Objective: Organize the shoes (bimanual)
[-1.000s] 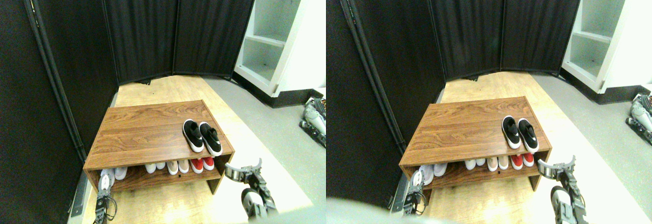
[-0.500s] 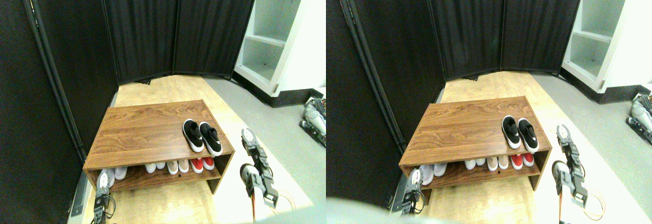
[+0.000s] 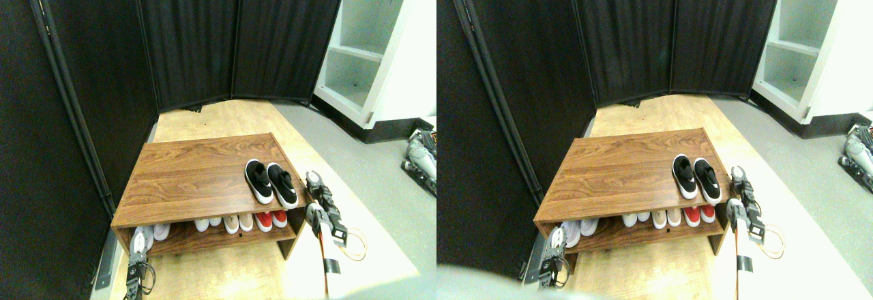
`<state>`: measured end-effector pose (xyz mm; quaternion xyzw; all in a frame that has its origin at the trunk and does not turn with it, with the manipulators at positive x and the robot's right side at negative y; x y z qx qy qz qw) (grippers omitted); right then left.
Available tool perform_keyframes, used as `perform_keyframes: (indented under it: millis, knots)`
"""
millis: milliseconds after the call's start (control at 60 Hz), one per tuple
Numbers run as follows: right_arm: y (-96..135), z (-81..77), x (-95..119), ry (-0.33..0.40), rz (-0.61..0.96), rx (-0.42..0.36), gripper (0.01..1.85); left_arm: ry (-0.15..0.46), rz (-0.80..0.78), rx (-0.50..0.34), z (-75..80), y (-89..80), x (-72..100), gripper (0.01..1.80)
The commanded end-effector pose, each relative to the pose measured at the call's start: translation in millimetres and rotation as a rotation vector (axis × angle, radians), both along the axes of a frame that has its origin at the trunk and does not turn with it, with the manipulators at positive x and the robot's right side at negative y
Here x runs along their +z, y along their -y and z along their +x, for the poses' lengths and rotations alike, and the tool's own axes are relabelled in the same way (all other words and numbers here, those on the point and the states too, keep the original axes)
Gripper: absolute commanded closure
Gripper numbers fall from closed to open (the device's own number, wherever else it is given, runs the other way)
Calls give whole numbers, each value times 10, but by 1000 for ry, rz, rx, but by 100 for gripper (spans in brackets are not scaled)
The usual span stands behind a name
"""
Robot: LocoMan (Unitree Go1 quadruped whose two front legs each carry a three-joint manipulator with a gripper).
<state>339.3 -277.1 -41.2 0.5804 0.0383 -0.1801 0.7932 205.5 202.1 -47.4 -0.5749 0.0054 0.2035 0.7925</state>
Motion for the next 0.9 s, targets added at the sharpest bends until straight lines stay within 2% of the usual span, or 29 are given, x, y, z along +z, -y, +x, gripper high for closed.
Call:
perform_keyframes:
  millis: [17,133,433,617,733,900]
  knots:
    - [-106,54,32,37,-9,27,185,45,16,-7,16,2,59,180]
    - [-222,68,-1,10,-65,32,185,59,9,9,-11,-20,61,180]
    - [-446,96,-37,-12,-51,61,185,56,58,20,-73,-75,66,180]
    - [-534,131,-55,-33,-32,67,185,60,66,36,-102,-106,59,180]
    - [-582,190,-114,-10,-5,107,185,67,73,45,-136,-123,62,180]
    - [-604,232,-135,-22,4,93,185,71,94,55,-180,-145,63,180]
